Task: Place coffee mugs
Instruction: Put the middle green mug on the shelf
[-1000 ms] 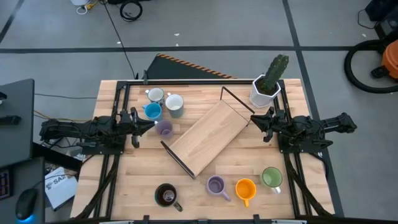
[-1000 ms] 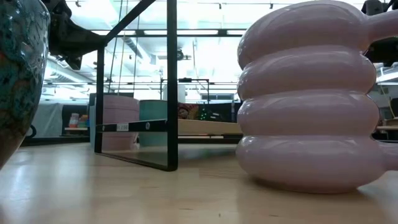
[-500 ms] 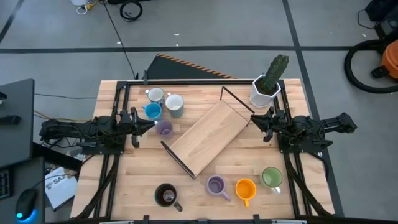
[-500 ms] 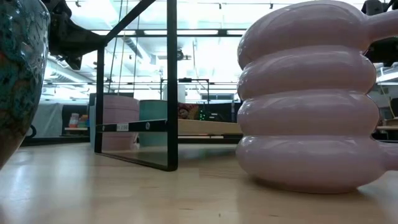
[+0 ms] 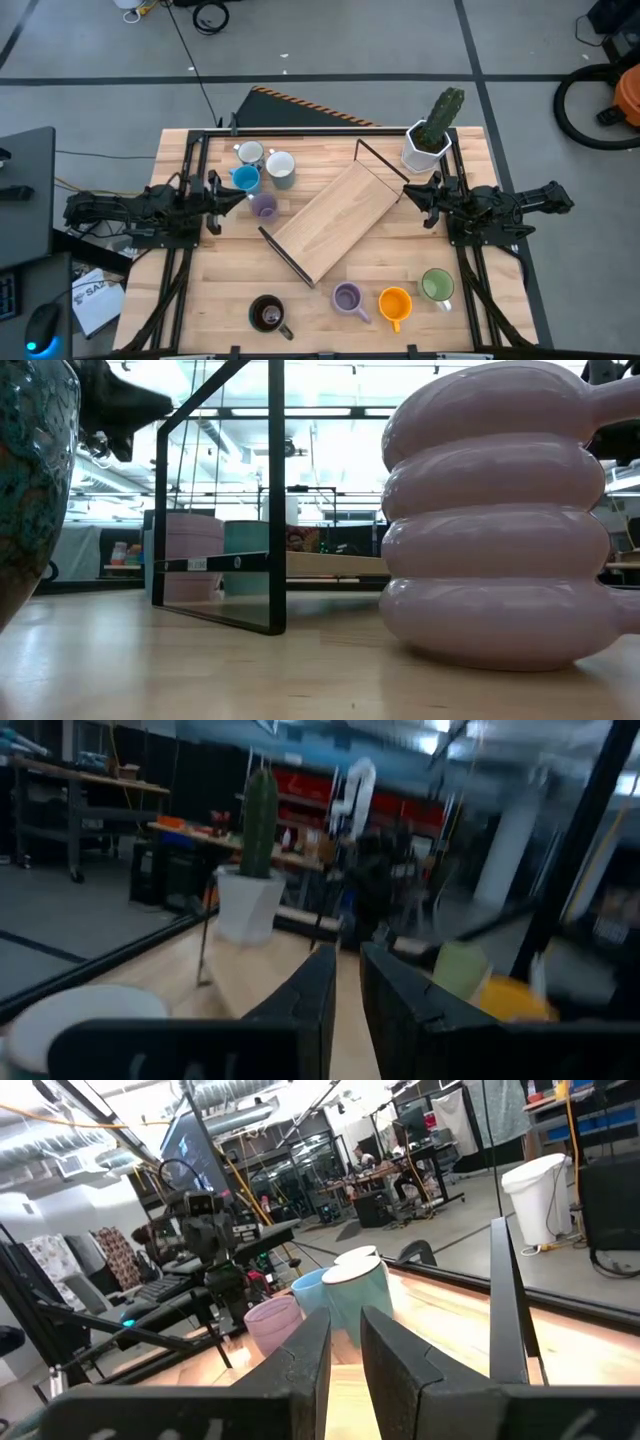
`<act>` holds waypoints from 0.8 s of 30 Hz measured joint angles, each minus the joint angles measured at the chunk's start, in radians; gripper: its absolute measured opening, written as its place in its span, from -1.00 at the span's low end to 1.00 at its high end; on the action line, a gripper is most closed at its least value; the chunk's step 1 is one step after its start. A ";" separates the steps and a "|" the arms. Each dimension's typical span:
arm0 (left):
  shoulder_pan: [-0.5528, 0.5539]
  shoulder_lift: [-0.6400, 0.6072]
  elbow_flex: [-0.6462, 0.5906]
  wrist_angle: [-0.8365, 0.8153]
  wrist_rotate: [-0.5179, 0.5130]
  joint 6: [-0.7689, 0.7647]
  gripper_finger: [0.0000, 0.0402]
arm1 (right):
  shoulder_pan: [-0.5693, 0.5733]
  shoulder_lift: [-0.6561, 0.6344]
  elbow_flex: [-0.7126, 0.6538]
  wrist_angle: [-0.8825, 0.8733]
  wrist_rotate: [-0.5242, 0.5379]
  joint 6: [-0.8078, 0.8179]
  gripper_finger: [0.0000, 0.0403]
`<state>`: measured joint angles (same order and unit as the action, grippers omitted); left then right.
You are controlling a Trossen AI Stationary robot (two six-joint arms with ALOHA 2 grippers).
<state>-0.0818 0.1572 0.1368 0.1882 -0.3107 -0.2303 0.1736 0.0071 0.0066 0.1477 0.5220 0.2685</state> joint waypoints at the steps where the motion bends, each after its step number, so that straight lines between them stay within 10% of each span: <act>1: 0.000 0.000 0.000 0.015 -0.001 -0.007 -0.73 | 0.000 0.000 0.000 0.003 0.000 -0.013 -0.68; 13: 0.002 0.000 0.002 0.110 -0.029 -0.017 -0.73 | 0.000 0.001 0.000 0.135 -0.012 0.015 -0.68; 24: 0.156 0.108 0.168 -0.281 -0.185 -0.253 -0.73 | 0.000 0.026 0.000 0.073 -0.115 -0.137 -0.68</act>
<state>0.0738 0.2651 0.3050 -0.0933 -0.4956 -0.4830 0.1734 0.0330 0.0067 0.2203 0.4073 0.1318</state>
